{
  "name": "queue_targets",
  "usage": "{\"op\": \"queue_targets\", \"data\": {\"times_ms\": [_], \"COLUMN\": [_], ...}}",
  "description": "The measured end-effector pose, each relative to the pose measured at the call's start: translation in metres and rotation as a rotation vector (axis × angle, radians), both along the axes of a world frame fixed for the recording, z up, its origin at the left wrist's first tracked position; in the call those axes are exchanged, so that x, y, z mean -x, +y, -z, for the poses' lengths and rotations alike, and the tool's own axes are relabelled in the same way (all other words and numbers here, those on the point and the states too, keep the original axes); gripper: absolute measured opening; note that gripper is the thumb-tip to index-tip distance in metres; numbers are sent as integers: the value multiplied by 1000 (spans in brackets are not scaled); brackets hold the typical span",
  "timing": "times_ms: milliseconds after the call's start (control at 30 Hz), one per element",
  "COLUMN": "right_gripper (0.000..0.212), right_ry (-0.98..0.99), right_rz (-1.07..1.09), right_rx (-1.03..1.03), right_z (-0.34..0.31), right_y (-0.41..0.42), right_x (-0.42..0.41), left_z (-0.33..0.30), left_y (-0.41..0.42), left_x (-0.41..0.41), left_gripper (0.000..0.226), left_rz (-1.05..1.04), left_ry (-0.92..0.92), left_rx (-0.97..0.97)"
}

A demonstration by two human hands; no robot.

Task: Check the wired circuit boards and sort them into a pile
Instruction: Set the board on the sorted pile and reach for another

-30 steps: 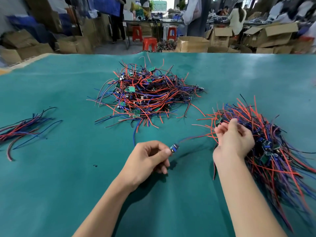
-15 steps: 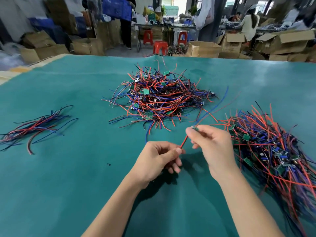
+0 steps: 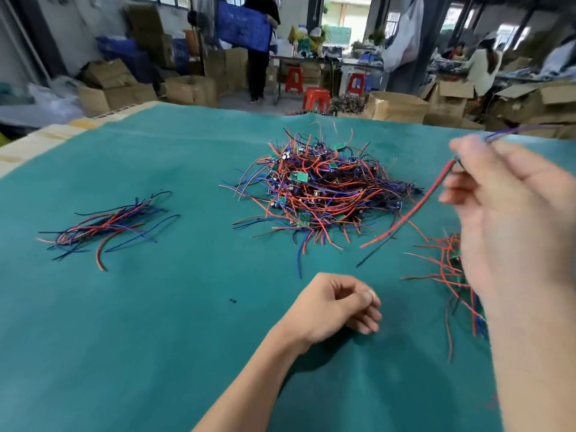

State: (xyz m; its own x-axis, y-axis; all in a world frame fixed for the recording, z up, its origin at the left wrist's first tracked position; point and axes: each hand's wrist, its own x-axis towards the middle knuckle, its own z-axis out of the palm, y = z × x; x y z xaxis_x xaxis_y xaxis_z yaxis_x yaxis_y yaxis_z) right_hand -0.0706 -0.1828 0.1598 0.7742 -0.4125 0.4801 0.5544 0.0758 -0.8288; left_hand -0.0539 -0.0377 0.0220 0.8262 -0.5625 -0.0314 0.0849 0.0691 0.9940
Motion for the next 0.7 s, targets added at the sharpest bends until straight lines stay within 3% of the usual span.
{"op": "queue_targets", "data": {"times_ms": [167, 233, 300, 367, 400, 500, 600, 700], "right_gripper": [13, 26, 46, 51, 43, 13, 26, 21], "right_ry": [304, 473, 591, 553, 502, 440, 493, 486], "right_rz": [-483, -606, -640, -513, -416, -100, 115, 82], "right_rx": [277, 340, 624, 1054, 1181, 1391, 1658, 1784], "right_z": [16, 38, 56, 67, 69, 67, 70, 89], "right_y": [122, 171, 202, 209, 202, 155, 96, 63], "right_x": [-15, -24, -37, -56, -67, -104, -133, -145], "left_z": [4, 4, 3, 4, 6, 9, 8, 7], "left_y": [0, -3, -9, -8, -6, -1, -6, -9], "left_x": [-1, -1, -2, -4, -5, -8, -8, -8], "left_gripper": [21, 6, 6, 7, 8, 12, 14, 15], "left_rz": [-108, -141, -186, -212, -221, -265, -244, -239], "left_ry": [-109, -32, 44, 38, 19, -84, -35, 23], "left_rx": [-95, -70, -21, -11, -14, -23, -15, 3]}}
